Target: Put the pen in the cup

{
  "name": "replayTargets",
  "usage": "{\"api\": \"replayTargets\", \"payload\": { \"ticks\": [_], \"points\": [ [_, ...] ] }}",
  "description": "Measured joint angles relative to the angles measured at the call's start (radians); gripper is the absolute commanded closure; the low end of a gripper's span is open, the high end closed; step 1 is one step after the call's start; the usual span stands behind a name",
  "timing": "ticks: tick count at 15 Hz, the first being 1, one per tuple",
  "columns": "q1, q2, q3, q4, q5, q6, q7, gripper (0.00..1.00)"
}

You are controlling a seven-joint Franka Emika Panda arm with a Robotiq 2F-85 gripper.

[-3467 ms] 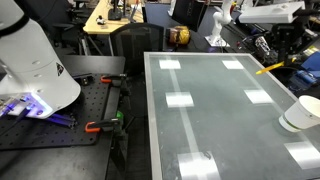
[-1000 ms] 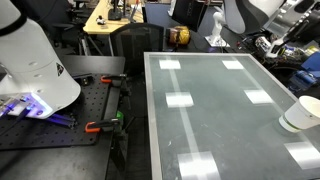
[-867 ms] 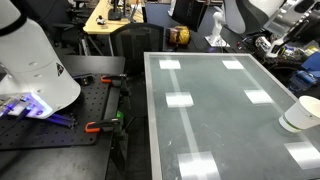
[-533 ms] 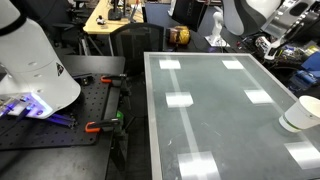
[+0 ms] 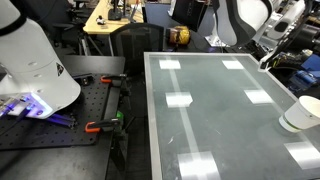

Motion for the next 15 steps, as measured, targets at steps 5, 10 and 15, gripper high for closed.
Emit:
{"api": "replayTargets", "payload": {
  "ticks": [5,10,15],
  "points": [
    [-0.002,0.036,0.010,0.006,0.000,-0.024,0.062,0.96],
    [-0.003,0.068,0.011,0.027,-0.001,-0.024,0.081,0.96],
    [-0.006,0.114,0.011,0.069,-0.013,-0.024,0.081,0.96]
  ]
}}
